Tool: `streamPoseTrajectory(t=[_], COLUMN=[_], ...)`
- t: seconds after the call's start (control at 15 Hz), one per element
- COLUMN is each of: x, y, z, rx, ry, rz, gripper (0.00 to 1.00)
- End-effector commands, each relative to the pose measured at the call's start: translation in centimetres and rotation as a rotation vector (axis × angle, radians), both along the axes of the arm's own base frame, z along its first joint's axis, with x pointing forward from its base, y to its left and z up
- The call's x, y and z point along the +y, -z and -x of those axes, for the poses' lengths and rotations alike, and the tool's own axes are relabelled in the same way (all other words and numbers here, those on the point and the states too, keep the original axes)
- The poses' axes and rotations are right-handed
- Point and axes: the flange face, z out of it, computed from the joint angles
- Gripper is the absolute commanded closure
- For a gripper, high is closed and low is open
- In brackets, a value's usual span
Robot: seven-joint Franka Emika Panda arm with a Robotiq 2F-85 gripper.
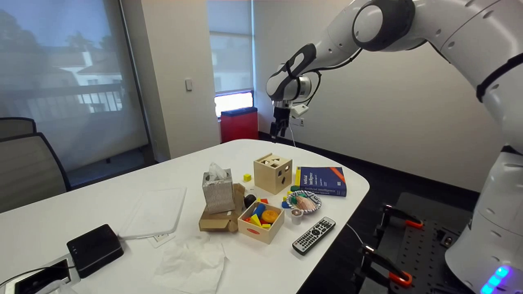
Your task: Half open the wooden box by sliding the lid
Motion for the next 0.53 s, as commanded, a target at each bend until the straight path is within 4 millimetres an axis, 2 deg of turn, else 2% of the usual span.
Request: streamPoseTrajectory(t=[0.0, 0.47], x=[-0.5, 0.4], y=[2.3, 7.8], z=[-2.0, -3.4], rx=[-0.010, 0.027], ry=[0.006, 0.004], rz=[-0.035, -0.080], gripper=[0.00, 0.00])
